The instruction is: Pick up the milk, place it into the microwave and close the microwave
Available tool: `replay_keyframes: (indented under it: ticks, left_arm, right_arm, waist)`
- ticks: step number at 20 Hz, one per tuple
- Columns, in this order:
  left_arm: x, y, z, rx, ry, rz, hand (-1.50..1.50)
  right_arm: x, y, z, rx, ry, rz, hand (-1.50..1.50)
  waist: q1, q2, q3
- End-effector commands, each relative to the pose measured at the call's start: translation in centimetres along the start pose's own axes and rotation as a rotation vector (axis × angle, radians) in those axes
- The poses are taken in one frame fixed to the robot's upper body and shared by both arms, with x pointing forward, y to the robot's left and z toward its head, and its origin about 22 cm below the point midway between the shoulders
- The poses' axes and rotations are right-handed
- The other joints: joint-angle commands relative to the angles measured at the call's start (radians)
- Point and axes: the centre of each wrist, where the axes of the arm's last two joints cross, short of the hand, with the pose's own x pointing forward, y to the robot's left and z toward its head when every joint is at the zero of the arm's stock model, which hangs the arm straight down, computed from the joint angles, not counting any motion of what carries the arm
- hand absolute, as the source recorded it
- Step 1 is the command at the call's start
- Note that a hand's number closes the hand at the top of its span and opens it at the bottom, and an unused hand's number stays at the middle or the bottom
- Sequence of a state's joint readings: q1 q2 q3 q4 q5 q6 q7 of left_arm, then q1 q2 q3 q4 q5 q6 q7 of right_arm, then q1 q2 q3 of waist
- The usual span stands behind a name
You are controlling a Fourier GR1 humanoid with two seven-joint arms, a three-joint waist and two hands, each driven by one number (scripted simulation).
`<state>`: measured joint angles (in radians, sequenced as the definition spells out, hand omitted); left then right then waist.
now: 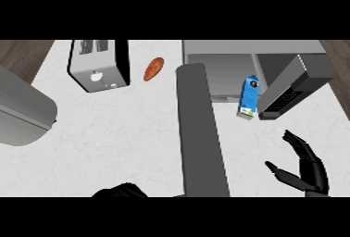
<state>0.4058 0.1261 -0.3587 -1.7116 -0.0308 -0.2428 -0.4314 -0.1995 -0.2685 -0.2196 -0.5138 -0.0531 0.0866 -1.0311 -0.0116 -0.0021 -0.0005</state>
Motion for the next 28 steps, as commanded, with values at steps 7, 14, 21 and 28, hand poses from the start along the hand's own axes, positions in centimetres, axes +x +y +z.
replay_keyframes:
  ticks: [7, 14, 21, 28]
  left_arm:
    - [-2.8, -2.5, -6.3, 0.015, 0.024, -0.074, 1.5]
    - [-2.9, -2.8, -10.8, -0.169, 0.103, -0.176, 1.5]
    - [-5.8, -6.4, -11.7, -0.461, 0.345, -0.226, 1.5]
    - [-6.5, -9.5, -13.9, -0.542, 0.268, -0.283, 1.5]
  right_arm:
    - [1.5, -7.7, 3.2, -0.08, -0.059, -0.056, -1.5]
    - [2.0, -9.2, 4.8, -0.061, -0.067, -0.09, -1.5]
    - [2.8, -10.5, 4.8, -0.055, -0.066, -0.096, -1.5]
    - [4.0, -9.9, 1.2, 0.008, -0.141, -0.112, -1.5]
  waist:
    - [0.007, 0.003, 0.001]
    - [-0.006, 0.004, 0.002]
    - [-0.019, 0.005, 0.002]
    - [-0.036, 0.009, 0.0]
